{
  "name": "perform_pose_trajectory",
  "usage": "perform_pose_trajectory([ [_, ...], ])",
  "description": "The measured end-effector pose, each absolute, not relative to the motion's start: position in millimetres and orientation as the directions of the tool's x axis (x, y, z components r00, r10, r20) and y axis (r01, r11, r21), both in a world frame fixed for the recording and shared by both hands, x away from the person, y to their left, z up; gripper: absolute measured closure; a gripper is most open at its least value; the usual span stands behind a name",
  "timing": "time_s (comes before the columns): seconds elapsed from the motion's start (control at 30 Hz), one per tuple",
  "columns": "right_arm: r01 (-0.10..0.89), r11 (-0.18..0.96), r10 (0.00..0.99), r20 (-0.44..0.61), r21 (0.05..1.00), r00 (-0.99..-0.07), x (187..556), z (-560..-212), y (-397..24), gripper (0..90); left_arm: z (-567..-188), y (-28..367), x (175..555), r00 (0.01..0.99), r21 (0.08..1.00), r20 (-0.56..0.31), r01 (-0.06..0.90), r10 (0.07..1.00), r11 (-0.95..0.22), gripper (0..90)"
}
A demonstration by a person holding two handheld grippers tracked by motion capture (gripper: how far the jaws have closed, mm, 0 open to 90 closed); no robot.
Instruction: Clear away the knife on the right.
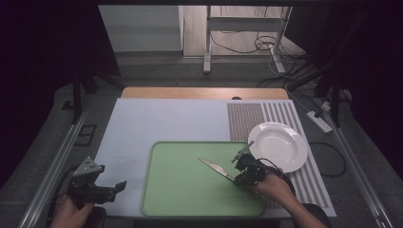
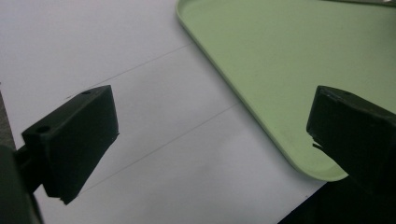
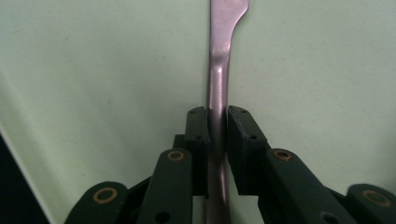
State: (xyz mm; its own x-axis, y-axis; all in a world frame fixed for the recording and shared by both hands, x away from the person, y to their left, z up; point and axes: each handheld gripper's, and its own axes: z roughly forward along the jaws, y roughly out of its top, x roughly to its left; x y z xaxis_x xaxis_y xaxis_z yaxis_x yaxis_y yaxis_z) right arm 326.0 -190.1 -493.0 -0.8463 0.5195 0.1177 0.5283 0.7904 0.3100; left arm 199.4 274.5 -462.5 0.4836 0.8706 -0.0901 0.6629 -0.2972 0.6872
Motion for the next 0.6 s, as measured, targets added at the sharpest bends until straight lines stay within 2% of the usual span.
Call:
perform_pose_trajectory([
  [0.1,0.529,0.779,0.515,0.14,0.337,-0.846,329,-486,-189,74.9,-463,274,200,0.482,0.685,-0.091,0.666,0.871,-0.296,2.4],
  [0.27,0.461,0.812,0.443,0.136,0.358,-0.886,336,-477,-170,90.0,-463,274,200,0.482,0.684,-0.091,0.666,0.871,-0.297,2.4],
  [0.43,0.359,0.873,0.35,0.089,0.331,-0.933,344,-482,-133,90.0,-463,274,200,0.481,0.683,-0.09,0.667,0.872,-0.298,2.4],
  [0.6,0.331,0.888,0.325,0.075,0.32,-0.943,355,-493,-111,90.0,-463,274,200,0.482,0.684,-0.091,0.667,0.872,-0.297,2.4],
])
